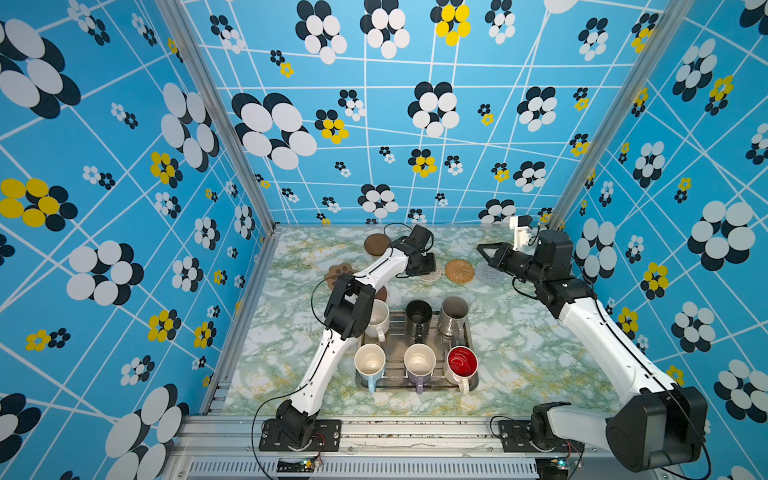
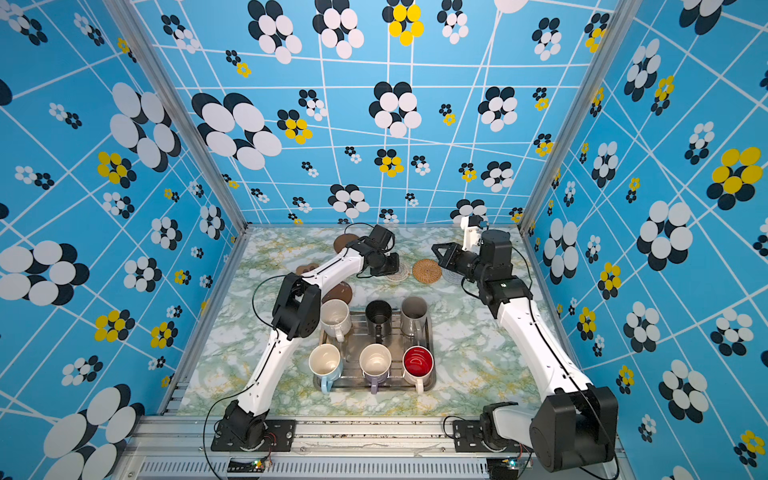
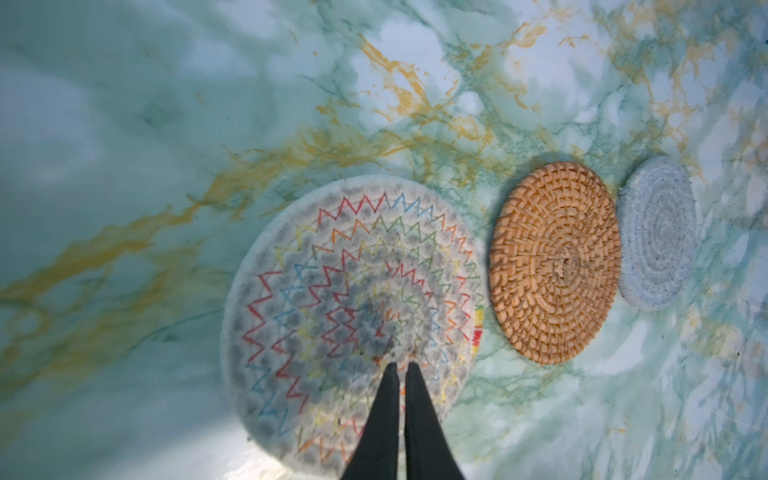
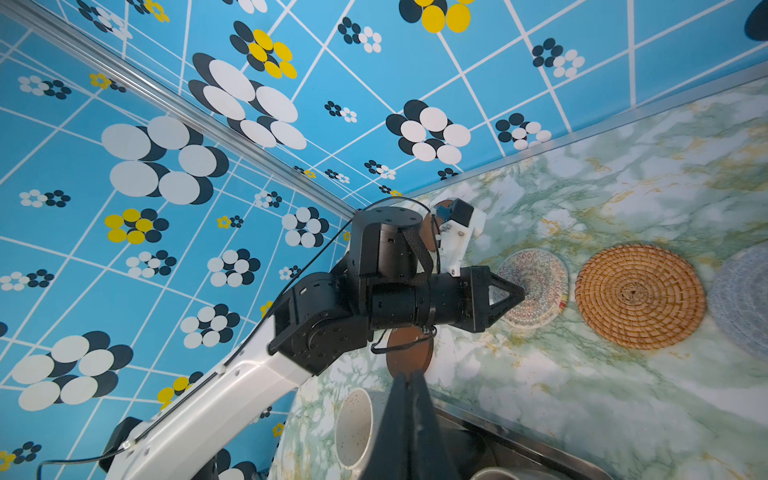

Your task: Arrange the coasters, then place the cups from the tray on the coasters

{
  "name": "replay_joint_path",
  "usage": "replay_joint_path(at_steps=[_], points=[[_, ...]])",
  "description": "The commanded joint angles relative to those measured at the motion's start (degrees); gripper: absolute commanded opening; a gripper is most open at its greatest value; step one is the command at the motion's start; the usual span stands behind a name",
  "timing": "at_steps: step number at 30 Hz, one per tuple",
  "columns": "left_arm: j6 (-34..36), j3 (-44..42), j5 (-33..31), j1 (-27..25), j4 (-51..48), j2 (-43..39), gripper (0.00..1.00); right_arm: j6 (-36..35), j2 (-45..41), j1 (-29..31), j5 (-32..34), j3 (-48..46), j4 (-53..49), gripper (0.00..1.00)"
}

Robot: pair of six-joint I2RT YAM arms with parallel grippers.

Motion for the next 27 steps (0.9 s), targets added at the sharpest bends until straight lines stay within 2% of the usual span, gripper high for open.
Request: replay_joint_path(at_steps=[1,8,17,19,21,23,27], points=[[2.74,0.71,-3.50,0.62,-2.68,-7.16,0.10,1.25,-2.67,0.56,0.69,1.78,-1.48,0.05],[5.89,-8.69,-8.29,2.22,-4.11,-18.99,0.13,1.52,-4.25,3.44,5.12,3.24,-5.39,0.06],[9.03,-26.94,-11.82,7.73,-4.72,-34.87,0.40,1.44,2.95,12.76,9.90,9.03,-8.14,0.11],[9.15,-30.77,-11.75,9.51,-4.55,-37.90,0.48,1.10,6.30,14.57,9.91,11.66,-9.11,0.14],[9.06,-34.62,-11.34,11.52,-4.20,-40.13,0.50,0.58,10.05,16.43,10.01,14.95,-10.94,0.19],[8.87,-38.59,-10.64,13.36,-3.17,-42.45,0.53,-0.01,14.37,18.23,10.01,18.86,-12.82,0.28],[8.64,-44.46,-8.91,16.97,-1.29,-44.80,0.65,-0.74,22.92,20.89,9.36,26.45,-16.07,0.37]])
